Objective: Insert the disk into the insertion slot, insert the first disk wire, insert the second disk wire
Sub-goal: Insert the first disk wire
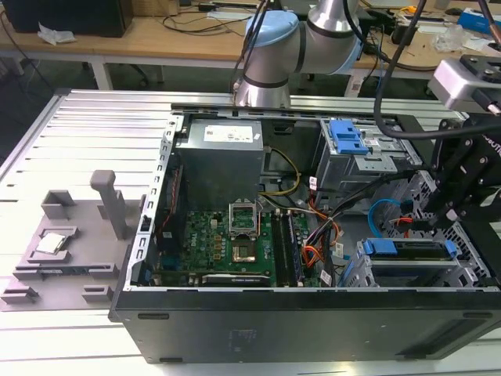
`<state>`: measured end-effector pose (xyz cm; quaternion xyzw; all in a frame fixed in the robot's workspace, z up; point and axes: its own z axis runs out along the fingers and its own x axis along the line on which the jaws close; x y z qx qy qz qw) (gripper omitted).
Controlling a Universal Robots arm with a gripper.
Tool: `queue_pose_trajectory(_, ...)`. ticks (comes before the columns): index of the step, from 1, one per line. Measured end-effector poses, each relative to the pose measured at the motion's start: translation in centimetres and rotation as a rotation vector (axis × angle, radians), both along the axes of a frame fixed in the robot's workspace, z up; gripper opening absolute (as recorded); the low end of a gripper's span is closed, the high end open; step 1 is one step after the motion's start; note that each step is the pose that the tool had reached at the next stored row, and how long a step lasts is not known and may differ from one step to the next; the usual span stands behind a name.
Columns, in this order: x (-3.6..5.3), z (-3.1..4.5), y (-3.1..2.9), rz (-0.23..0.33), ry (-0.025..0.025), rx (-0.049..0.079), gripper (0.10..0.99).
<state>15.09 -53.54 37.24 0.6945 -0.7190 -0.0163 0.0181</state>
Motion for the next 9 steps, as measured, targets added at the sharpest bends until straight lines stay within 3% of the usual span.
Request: queue_pose_trajectory(9, -0.48, -1.19, 0.29, -0.021, 0.0000, -0.001, 0.302)
